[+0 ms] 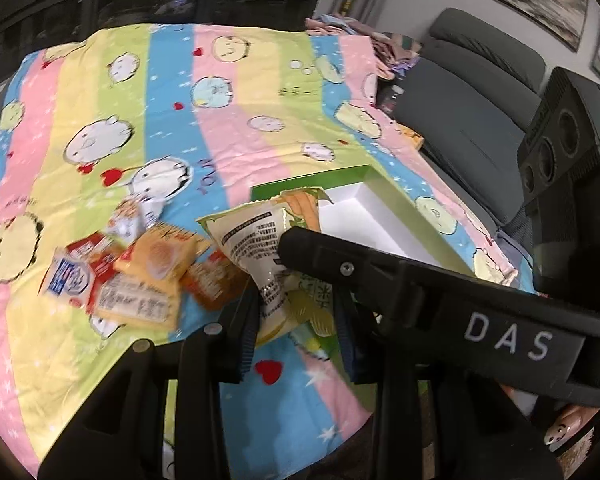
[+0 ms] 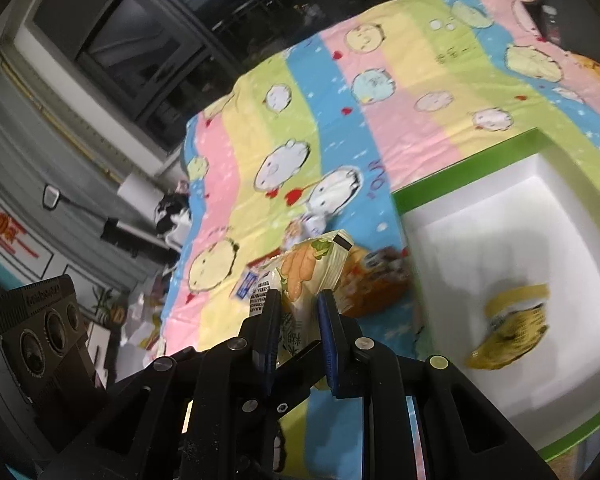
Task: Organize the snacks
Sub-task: 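Carry the cracker packet with the right tool into the green box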
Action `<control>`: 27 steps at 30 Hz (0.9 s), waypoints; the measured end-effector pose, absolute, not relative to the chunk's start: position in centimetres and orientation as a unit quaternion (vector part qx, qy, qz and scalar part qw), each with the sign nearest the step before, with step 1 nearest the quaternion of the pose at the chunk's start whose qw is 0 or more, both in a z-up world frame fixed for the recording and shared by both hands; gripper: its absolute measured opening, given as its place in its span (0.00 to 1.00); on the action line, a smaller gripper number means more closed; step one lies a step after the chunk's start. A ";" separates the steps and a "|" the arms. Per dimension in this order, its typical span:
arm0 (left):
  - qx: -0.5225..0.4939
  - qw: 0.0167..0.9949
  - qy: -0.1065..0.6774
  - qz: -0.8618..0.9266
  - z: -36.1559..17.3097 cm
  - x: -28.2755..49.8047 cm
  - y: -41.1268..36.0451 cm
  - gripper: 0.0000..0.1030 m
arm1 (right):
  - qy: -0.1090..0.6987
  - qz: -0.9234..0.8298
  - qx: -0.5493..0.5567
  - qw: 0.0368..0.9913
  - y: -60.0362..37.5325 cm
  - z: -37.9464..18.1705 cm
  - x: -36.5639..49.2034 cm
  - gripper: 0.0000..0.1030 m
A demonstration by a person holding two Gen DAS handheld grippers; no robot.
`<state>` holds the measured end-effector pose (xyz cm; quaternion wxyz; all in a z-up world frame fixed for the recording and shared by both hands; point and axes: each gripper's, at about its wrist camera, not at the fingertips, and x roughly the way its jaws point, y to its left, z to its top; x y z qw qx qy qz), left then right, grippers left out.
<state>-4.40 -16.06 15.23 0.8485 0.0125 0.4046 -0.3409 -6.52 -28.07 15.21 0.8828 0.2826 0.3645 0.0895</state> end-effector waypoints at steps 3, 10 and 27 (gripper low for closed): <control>0.021 0.845 0.403 -0.351 15.3 -4.2 -17.6 0.33 | 0.356 0.079 0.291 0.884 -29.5 15.2 -6.7 0.21; 0.038 0.831 0.408 -0.375 14.9 -3.2 -21.1 0.33 | 0.347 0.056 0.314 0.882 -33.1 14.6 -6.5 0.21; 0.055 0.788 0.464 -0.400 10.9 -1.0 -27.6 0.32 | 0.352 -0.006 0.357 0.865 -39.1 10.0 -5.6 0.21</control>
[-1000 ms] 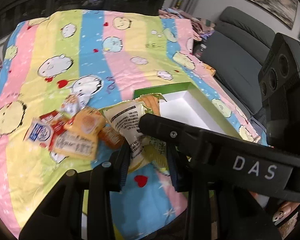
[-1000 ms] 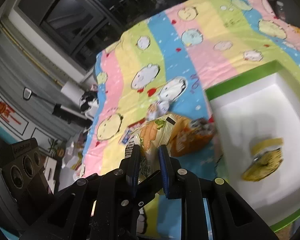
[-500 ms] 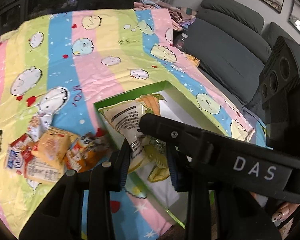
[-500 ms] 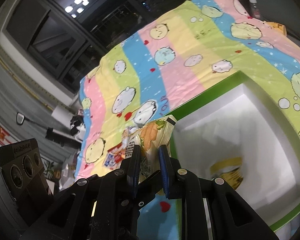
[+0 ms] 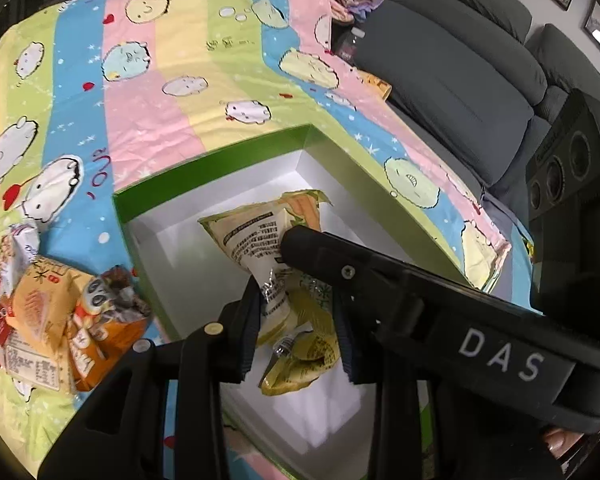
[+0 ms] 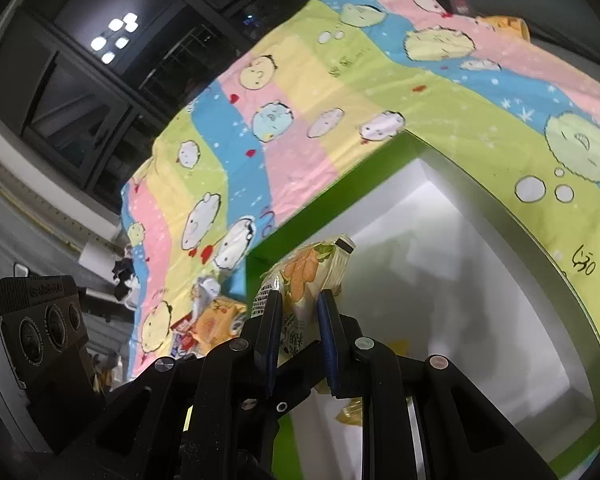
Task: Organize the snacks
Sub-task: 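Carry the cracker packet with the right tool into the green box, then open the right tool to release the cracker packet in the box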
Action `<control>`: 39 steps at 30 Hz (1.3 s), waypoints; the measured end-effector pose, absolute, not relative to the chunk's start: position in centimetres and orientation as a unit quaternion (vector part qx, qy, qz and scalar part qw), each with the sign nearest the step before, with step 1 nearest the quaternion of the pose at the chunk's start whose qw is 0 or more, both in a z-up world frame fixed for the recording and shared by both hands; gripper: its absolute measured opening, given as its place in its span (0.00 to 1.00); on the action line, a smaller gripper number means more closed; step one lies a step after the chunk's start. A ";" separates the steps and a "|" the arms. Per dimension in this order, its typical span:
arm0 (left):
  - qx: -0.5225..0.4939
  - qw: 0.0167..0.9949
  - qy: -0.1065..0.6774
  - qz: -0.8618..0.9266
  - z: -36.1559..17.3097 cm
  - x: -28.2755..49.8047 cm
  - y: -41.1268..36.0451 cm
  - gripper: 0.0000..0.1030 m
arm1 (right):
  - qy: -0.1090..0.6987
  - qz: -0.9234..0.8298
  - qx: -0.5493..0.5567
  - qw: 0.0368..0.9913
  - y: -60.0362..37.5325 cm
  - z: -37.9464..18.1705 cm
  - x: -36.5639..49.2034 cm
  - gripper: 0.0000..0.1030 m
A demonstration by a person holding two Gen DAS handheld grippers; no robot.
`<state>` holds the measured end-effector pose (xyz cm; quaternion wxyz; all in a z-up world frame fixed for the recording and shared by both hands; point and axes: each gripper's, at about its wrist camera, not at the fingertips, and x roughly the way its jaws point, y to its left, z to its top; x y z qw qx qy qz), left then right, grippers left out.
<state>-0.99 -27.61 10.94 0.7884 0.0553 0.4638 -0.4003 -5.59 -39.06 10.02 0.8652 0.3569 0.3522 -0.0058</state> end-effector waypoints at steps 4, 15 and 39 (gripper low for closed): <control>0.065 0.783 0.469 -0.403 10.3 -0.6 -28.6 0.32 | 0.351 -0.011 0.368 0.861 -40.0 9.2 -5.4 0.21; 0.067 0.767 0.488 -0.412 8.9 0.4 -29.9 0.32 | 0.356 -0.023 0.398 0.845 -41.6 7.5 -5.2 0.21; 0.058 0.758 0.513 -0.399 6.8 0.6 -30.9 0.34 | 0.389 -0.072 0.406 0.824 -42.0 6.1 -5.1 0.21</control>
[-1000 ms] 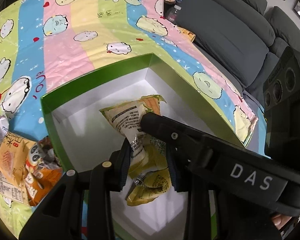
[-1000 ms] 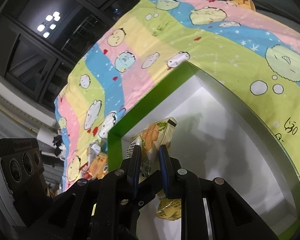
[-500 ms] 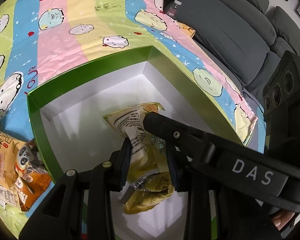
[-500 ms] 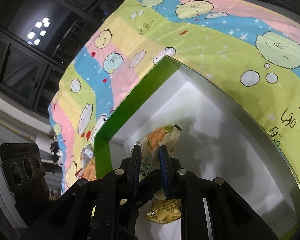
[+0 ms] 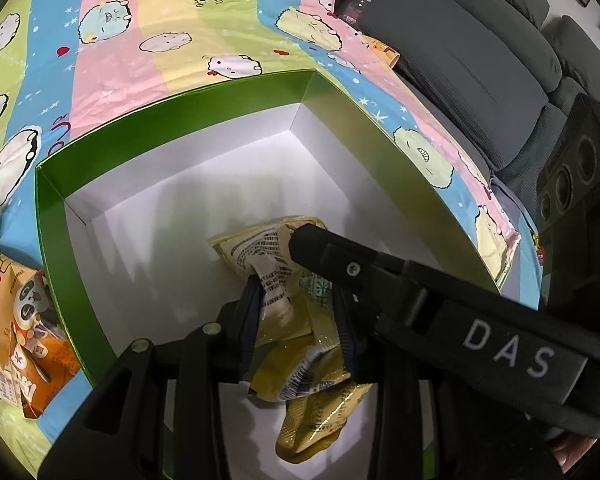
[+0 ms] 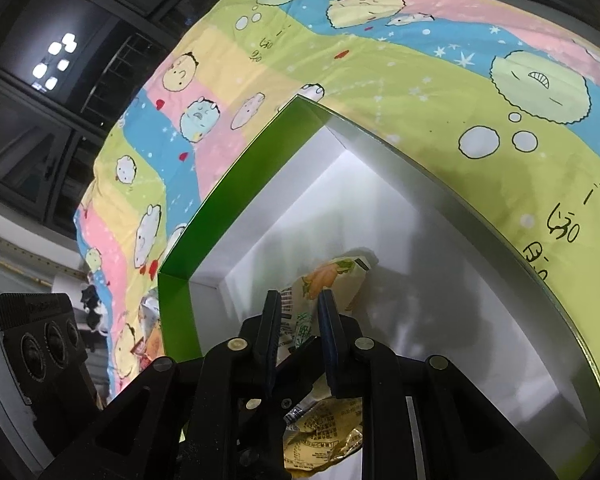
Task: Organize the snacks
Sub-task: 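Open the right tool to release the cracker packet in the box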
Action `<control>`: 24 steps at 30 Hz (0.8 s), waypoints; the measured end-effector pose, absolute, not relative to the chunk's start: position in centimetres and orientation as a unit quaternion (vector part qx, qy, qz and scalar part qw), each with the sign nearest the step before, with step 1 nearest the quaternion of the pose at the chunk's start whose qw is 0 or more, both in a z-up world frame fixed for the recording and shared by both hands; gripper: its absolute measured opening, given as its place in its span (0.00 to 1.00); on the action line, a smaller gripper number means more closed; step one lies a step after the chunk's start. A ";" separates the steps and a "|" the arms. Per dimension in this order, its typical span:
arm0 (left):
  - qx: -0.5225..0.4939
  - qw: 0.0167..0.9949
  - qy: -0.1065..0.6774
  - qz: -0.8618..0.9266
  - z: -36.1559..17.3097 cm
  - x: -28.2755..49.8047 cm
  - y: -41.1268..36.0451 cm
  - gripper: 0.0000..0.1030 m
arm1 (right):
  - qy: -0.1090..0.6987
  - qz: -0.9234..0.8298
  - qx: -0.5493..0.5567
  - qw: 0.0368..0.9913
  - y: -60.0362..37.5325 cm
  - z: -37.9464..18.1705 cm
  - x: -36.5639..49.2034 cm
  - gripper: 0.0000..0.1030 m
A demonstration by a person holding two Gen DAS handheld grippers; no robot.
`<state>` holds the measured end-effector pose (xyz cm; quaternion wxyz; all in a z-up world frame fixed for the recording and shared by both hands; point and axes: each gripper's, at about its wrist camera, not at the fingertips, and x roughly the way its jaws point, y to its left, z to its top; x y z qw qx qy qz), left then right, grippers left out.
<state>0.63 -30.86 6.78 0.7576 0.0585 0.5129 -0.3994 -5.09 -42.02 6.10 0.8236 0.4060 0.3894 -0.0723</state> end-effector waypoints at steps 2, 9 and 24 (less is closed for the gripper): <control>0.061 0.758 0.513 -0.398 7.0 0.5 -30.7 0.36 | 0.390 -0.069 0.402 0.825 -41.9 6.1 -5.1 0.21; 0.062 0.784 0.484 -0.385 10.3 -0.7 -28.3 0.50 | 0.364 -0.052 0.382 0.848 -40.6 8.5 -6.2 0.51; 0.009 0.859 0.410 -0.308 15.3 -2.5 -17.5 0.85 | 0.344 -0.030 0.307 0.887 -34.5 14.5 -8.4 0.75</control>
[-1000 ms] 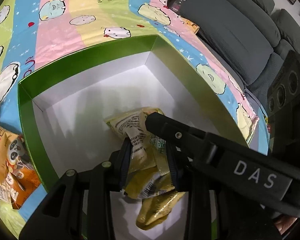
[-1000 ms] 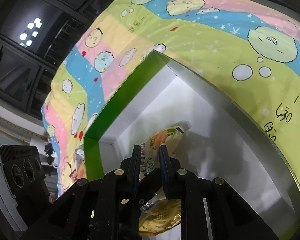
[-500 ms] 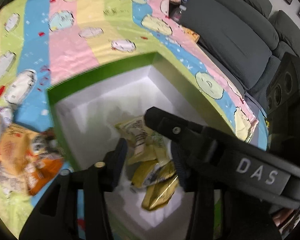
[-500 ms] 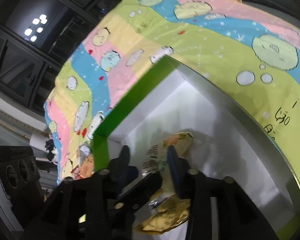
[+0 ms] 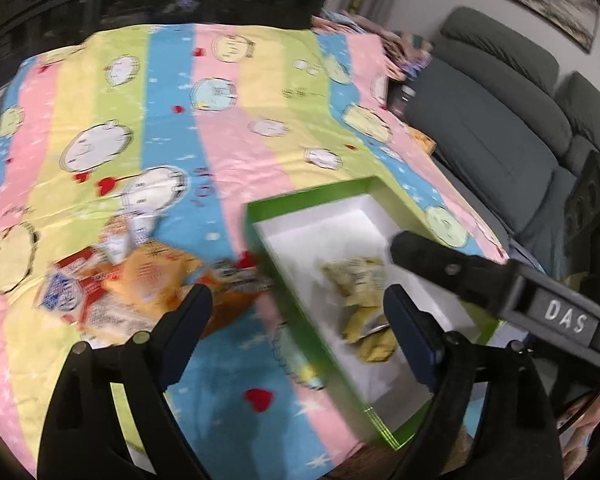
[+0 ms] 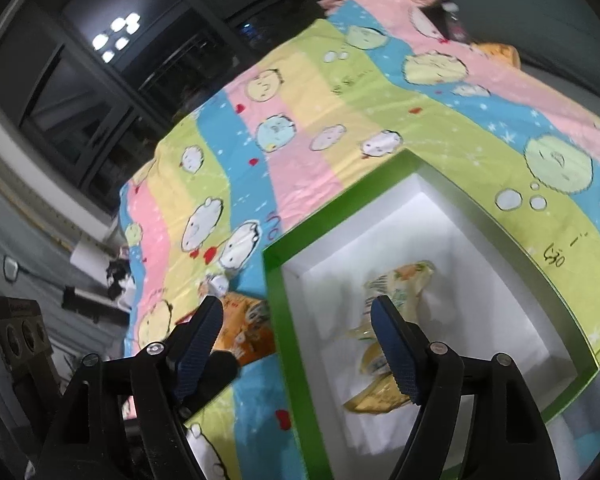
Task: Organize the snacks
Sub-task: 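Open the right tool to release the cracker packet in the box, then grasp the white peanut snack bag with the right tool and lift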
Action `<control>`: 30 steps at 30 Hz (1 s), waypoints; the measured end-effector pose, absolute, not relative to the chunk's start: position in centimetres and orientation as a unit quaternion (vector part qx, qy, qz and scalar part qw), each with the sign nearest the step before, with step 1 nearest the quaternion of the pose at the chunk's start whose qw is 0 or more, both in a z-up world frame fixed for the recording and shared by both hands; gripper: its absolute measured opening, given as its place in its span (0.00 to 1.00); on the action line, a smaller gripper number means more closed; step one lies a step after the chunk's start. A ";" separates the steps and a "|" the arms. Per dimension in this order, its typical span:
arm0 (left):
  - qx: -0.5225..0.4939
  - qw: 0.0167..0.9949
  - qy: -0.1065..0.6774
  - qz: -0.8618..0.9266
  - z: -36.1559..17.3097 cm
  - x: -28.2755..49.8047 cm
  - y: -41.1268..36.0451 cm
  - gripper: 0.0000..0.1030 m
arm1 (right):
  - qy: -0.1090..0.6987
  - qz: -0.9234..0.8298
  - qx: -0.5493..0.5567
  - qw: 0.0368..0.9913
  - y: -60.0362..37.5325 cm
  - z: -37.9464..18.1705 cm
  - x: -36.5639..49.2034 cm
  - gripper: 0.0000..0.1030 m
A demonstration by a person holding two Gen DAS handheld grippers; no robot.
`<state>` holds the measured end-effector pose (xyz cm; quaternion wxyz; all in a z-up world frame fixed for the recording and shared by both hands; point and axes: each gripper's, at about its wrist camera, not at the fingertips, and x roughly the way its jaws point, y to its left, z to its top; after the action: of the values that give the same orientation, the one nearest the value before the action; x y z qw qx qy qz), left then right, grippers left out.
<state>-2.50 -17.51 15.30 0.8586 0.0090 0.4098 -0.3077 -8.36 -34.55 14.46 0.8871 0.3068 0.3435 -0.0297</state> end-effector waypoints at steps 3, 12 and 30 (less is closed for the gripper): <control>-0.011 0.866 0.409 -0.288 15.2 -2.3 -14.6 0.85 | 0.349 -0.024 0.287 0.892 -32.7 15.1 -8.1 0.75; -0.081 0.884 0.419 -0.194 14.2 -1.1 -4.2 0.86 | 0.380 0.022 0.236 0.894 -27.0 16.0 -5.1 0.75; -0.174 0.854 0.475 -0.118 8.7 1.2 3.1 0.86 | 0.515 0.046 0.217 0.828 -17.3 10.0 12.1 0.75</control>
<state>1.20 3.09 8.69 0.8543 -0.1743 0.4752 -0.1185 12.15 -17.30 10.03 0.8281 0.2170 0.5148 0.0464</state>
